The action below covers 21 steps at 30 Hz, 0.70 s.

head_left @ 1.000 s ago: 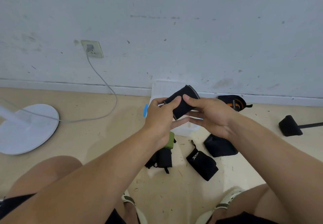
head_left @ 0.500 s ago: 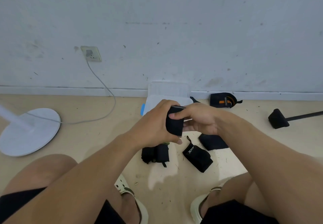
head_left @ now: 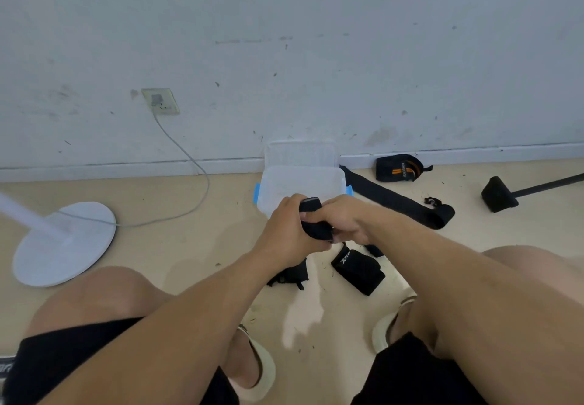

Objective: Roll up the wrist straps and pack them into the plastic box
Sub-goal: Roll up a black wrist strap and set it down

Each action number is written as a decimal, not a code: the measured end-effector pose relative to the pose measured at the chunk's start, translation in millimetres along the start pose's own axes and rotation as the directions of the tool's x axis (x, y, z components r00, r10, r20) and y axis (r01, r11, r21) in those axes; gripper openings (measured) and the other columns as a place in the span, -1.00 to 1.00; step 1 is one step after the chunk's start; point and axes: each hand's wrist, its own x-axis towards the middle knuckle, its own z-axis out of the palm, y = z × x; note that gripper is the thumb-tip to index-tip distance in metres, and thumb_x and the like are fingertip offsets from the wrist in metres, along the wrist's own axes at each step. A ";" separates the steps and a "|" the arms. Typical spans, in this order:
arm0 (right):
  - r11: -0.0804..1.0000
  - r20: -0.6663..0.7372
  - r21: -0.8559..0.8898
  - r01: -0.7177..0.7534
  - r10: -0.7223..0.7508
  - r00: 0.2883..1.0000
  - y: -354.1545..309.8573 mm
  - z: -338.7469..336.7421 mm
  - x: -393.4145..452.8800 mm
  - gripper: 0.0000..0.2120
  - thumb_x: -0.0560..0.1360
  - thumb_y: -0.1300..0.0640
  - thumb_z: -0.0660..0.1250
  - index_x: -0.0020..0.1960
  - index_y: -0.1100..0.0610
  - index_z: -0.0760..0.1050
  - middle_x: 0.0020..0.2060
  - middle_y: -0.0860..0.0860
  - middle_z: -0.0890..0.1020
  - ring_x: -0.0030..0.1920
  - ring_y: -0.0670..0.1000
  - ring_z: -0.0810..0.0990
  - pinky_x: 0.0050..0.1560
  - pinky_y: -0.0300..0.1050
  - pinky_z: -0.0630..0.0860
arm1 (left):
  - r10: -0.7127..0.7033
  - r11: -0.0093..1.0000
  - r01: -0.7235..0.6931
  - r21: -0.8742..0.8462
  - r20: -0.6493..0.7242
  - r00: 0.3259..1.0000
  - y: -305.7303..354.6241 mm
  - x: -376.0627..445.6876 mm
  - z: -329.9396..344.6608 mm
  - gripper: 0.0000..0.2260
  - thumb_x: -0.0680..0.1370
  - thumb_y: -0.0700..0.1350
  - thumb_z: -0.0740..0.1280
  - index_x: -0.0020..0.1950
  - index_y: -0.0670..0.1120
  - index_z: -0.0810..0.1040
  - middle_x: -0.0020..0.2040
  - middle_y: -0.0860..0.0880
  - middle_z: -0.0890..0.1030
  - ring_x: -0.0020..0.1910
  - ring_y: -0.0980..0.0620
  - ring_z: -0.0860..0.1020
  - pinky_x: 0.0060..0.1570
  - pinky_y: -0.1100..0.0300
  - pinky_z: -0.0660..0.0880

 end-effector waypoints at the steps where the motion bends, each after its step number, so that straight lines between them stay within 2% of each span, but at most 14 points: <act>1: 1.000 -0.032 -0.002 0.001 -0.002 0.999 6.5 3.5 5.1 -0.69 0.48 0.08 0.57 0.12 0.25 0.64 0.01 0.16 0.74 -0.04 0.11 0.73 -0.18 -0.09 0.66 | -0.028 1.000 0.028 -0.004 -0.004 1.000 -3.7 0.1 5.7 -0.38 0.24 0.01 0.67 0.18 0.05 0.44 0.11 0.06 0.53 0.05 0.06 0.58 0.02 0.09 0.59; 4: 1.000 -0.082 -0.009 -0.015 0.015 0.997 25.0 7.8 18.3 -0.69 0.45 0.12 0.60 0.09 0.26 0.65 -0.01 0.18 0.74 0.01 0.15 0.74 -0.04 0.01 0.71 | -0.081 0.997 0.081 0.001 0.021 0.997 -16.1 1.8 25.3 -0.40 0.20 0.08 0.63 0.14 0.06 0.45 0.09 0.07 0.55 0.00 0.06 0.62 -0.08 0.11 0.57; 6: 0.998 -0.059 -0.048 -0.033 0.030 0.998 34.0 7.0 24.4 -0.75 0.43 0.21 0.58 0.07 0.24 0.66 -0.01 0.20 0.74 -0.01 0.17 0.74 0.02 0.06 0.72 | -0.087 0.995 0.085 0.047 0.044 0.995 -24.5 5.2 36.0 -0.44 0.20 0.13 0.60 0.09 0.04 0.47 0.05 0.07 0.54 -0.02 0.02 0.63 -0.18 0.15 0.54; 9: 0.990 -0.038 -0.138 -0.044 0.039 0.999 43.6 7.4 33.1 -0.69 0.41 0.26 0.55 0.13 0.20 0.62 0.02 0.22 0.72 0.05 0.20 0.74 0.04 0.07 0.72 | -0.115 0.992 0.111 0.056 0.065 0.991 -35.0 8.8 47.2 -0.39 0.30 -0.01 0.64 0.25 -0.02 0.43 0.14 0.03 0.46 0.05 0.00 0.57 -0.03 0.09 0.59; 11: 0.985 -0.058 -0.168 -0.035 0.026 0.998 49.5 9.1 40.9 -0.70 0.41 0.27 0.54 0.12 0.19 0.60 0.02 0.21 0.71 0.04 0.19 0.73 0.00 0.03 0.72 | -0.143 0.989 0.141 0.036 0.064 0.988 -44.5 13.6 55.1 -0.36 0.32 -0.06 0.65 0.30 -0.03 0.42 0.17 0.03 0.44 0.08 0.00 0.56 -0.06 0.13 0.57; 14: 0.975 -0.081 -0.217 -0.048 0.032 0.996 64.5 11.8 55.2 -0.79 0.40 0.25 0.55 -0.02 0.13 0.60 -0.04 0.18 0.72 0.00 0.15 0.73 0.02 0.04 0.71 | -0.177 0.984 0.177 0.008 0.123 0.977 -60.8 19.5 68.6 -0.30 0.29 -0.05 0.68 0.32 -0.02 0.41 0.14 0.07 0.45 0.06 0.05 0.57 -0.09 0.18 0.55; 16: 0.962 -0.082 -0.264 -0.078 0.058 0.995 78.8 10.4 65.5 -0.79 0.37 0.21 0.59 -0.05 0.10 0.62 -0.10 0.13 0.73 -0.08 0.08 0.73 0.01 -0.03 0.69 | -0.211 0.977 0.213 0.012 0.212 0.954 -76.0 22.8 78.5 -0.22 0.26 -0.01 0.71 0.37 -0.03 0.39 0.17 0.08 0.47 0.11 0.05 0.57 0.04 0.13 0.56; 18: 0.943 -0.100 -0.311 -0.121 0.094 0.991 93.2 3.1 77.5 -0.74 0.34 0.16 0.63 -0.06 0.07 0.59 -0.10 0.07 0.72 -0.09 0.04 0.69 0.01 -0.08 0.65 | -0.217 0.976 0.214 0.046 0.304 0.927 -93.8 24.6 86.7 -0.08 0.28 0.04 0.71 0.53 -0.03 0.31 0.40 0.04 0.43 0.36 -0.01 0.50 0.32 0.08 0.48; 20: 0.928 -0.153 -0.324 -0.184 0.140 0.978 111.4 -9.3 94.9 -0.63 0.34 0.11 0.66 0.06 0.12 0.60 -0.02 0.05 0.71 -0.01 0.06 0.69 0.09 -0.05 0.64 | -0.258 0.965 0.218 0.147 0.365 0.894 -116.0 28.3 91.9 0.02 0.39 0.08 0.64 0.67 -0.03 0.10 0.64 -0.02 0.17 0.58 -0.07 0.27 0.51 0.03 0.31; 21: 0.927 -0.192 -0.305 -0.219 0.165 0.967 119.4 -15.8 103.2 -0.56 0.34 0.08 0.66 0.13 0.15 0.59 0.01 0.05 0.70 0.02 0.06 0.68 0.08 -0.06 0.63 | -0.293 0.950 0.222 0.219 0.380 0.877 -130.4 30.7 94.4 0.02 0.45 0.10 0.59 0.70 -0.01 -0.01 0.70 -0.03 0.02 0.64 -0.10 0.16 0.56 -0.01 0.24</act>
